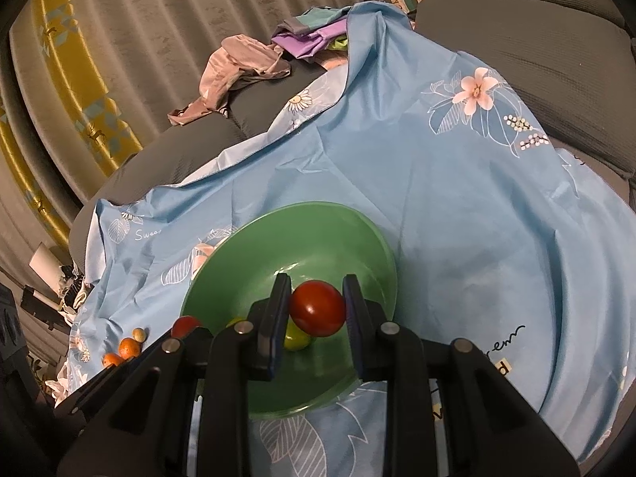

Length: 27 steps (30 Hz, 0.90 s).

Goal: Organize fruits
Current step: 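Carry the tomato with the right tool over the green bowl and release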

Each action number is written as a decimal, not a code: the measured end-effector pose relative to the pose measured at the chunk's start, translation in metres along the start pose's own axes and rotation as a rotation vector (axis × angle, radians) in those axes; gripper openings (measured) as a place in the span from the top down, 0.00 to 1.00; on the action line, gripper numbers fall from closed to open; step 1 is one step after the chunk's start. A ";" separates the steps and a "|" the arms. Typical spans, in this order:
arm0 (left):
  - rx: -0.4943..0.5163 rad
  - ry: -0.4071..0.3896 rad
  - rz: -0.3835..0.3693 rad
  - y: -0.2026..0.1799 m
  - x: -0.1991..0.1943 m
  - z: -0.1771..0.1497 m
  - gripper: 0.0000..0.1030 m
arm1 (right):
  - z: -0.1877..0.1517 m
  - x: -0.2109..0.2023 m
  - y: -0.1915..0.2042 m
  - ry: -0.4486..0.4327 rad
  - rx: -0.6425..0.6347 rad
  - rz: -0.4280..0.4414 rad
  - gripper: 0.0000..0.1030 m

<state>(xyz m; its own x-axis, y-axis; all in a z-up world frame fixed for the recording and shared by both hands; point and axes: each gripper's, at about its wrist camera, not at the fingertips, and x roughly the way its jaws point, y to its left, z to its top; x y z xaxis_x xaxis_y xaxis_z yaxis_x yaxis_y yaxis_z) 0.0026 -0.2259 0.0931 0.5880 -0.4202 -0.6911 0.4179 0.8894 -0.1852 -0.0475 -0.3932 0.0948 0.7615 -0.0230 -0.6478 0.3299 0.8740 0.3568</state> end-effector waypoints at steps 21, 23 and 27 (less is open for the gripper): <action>-0.005 0.029 0.013 0.002 0.009 -0.002 0.75 | -0.001 0.009 0.000 0.026 -0.005 -0.035 0.73; -0.006 0.031 0.012 0.002 0.010 -0.002 0.75 | -0.001 0.009 0.000 0.026 -0.005 -0.036 0.73; -0.003 0.039 0.005 0.001 0.011 -0.003 0.75 | -0.001 0.009 0.000 0.026 -0.005 -0.034 0.73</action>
<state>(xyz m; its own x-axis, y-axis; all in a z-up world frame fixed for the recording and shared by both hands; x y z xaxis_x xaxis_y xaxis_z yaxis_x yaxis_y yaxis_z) 0.0073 -0.2291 0.0833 0.5626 -0.4088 -0.7186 0.4128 0.8920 -0.1842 -0.0412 -0.3932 0.0880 0.7349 -0.0396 -0.6770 0.3522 0.8754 0.3312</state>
